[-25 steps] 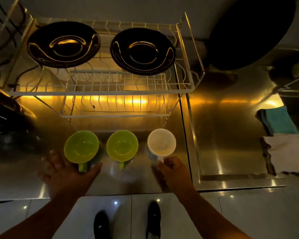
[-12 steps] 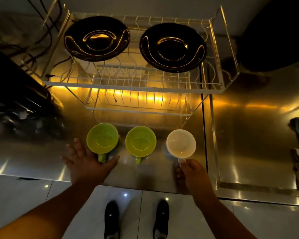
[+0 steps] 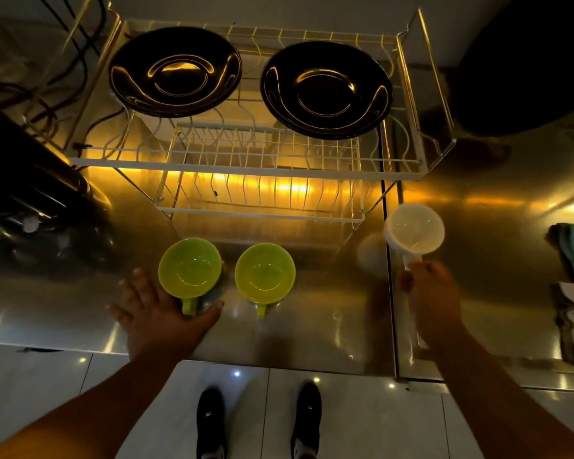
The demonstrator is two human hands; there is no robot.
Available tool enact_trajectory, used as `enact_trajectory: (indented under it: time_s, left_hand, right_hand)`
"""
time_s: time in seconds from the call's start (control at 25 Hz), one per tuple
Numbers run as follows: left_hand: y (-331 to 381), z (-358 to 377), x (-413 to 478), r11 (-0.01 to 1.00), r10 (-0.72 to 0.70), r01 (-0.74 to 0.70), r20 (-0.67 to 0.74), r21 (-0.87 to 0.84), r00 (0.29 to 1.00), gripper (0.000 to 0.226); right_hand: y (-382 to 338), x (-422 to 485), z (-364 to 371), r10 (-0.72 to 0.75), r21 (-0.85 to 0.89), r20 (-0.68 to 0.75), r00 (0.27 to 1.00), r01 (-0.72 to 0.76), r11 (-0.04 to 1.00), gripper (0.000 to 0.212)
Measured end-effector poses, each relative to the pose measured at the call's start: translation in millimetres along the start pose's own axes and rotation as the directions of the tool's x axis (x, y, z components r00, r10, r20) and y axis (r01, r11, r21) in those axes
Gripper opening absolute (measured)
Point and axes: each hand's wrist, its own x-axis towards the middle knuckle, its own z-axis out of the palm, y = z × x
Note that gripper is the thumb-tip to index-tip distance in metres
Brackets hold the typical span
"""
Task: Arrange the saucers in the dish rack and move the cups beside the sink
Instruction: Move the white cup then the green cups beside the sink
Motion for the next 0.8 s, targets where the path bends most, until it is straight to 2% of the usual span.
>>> enact_trajectory:
  time_s: [0.12,0.24,0.32,0.6,0.8]
  left_hand:
    - [-1.0,1.9,1.1,1.0,-0.005,0.005,0.002,0.003,1.0,0.136]
    - [-1.5,3.3,1.8,1.0,0.0,0.0,0.001,-0.009,1.0,0.136]
    - [-0.8,2.7,1.0,1.0,0.0,0.0,0.004,-0.019,1.0,0.135]
    - [5.3,-6.3,-2.1,0.999,-0.014,0.015,0.015,-0.036,1.0,0.138]
    - [7.6,-10.0,-5.2,0.999,-0.006,0.007,0.01,-0.038,1.0,0.137]
  right_hand:
    - [-22.6,43.9,-2.4,-0.038,-0.028,-0.025,0.999,0.037,0.999,0.02]
    - [-36.9,76.2,2.3,0.0,-0.027,-0.048,0.999,-0.001,1.0,0.016]
    - [-41.2,88.0,7.0,0.029,0.006,-0.065,0.997,-0.029,1.0,0.01]
    - [-30.4,104.9,13.4,0.071,0.015,-0.085,0.994,-0.07,0.997,0.01]
    - [-20.2,111.0,11.9,0.126,0.019,-0.084,0.988,-0.124,0.992,0.021]
